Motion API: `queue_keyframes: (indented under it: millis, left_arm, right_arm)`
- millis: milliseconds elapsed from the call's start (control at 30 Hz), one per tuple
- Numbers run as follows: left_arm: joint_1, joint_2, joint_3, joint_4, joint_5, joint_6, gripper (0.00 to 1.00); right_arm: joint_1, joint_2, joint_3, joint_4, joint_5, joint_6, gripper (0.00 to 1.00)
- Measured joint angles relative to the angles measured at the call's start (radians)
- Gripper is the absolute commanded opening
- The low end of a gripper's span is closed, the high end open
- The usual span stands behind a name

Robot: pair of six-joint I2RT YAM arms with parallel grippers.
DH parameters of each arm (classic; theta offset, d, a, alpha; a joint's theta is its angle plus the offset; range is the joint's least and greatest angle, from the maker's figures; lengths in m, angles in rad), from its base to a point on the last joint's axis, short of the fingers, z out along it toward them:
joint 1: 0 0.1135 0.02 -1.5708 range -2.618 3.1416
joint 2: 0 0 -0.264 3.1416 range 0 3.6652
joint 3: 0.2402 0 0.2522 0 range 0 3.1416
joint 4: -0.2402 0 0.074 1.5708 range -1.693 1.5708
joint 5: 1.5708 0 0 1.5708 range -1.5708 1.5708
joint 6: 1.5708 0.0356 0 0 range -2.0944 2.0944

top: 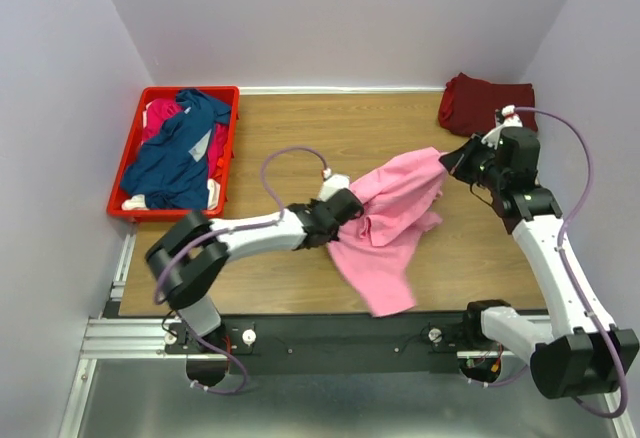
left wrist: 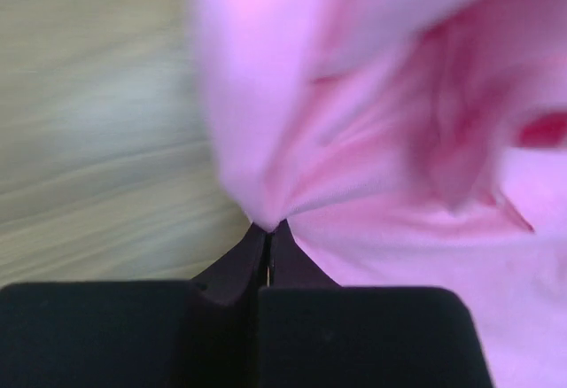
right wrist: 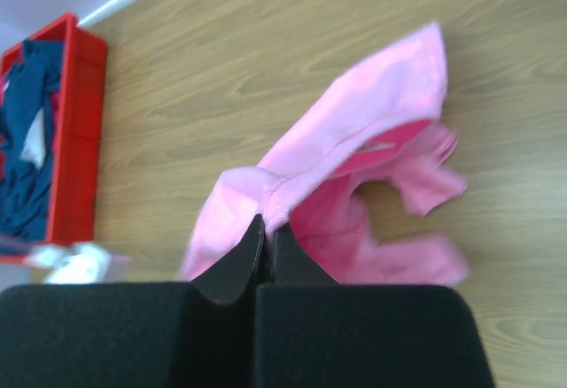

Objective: Fold and stack the t-shirts
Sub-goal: Flatten the tshirt out

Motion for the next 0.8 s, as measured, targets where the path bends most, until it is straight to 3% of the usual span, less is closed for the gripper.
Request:
queue_keyframes:
  millis: [167, 267, 367, 400, 467, 633, 800]
  left_arm:
    - [0.104, -0.211, 0.06, -0.179, -0.272, 0.153, 0.0]
    - [0.169, -0.328, 0.158, -0.185, -0.393, 0.317, 0.0]
    - [0.219, -0.425, 0.188, -0.058, -0.442, 0.486, 0.28]
    - [0.23, -0.444, 0.187, -0.002, -0.451, 0.553, 0.52]
    - [0.242, -0.444, 0.187, 0.063, -0.455, 0.623, 0.71]
    - [0.29, -0.285, 0.219, 0.111, -0.458, 0.671, 0.72]
    - [0.313, -0.243, 0.183, 0.055, -0.367, 0.557, 0.72]
  right_arm:
    - [0.003, -0.067, 0.104, -0.076, 0.139, -0.065, 0.01]
    - [0.003, -0.116, 0.159, -0.102, 0.211, -0.098, 0.01]
    - [0.006, -0.145, 0.2, -0.11, 0.246, -0.126, 0.01]
    - [0.011, -0.146, 0.203, -0.109, 0.249, -0.134, 0.01]
    - [0.011, -0.138, 0.201, -0.114, 0.255, -0.139, 0.01]
    - [0.009, -0.074, 0.142, -0.117, 0.29, -0.139, 0.01]
    - [0.009, 0.004, 0.053, -0.132, 0.366, -0.131, 0.01]
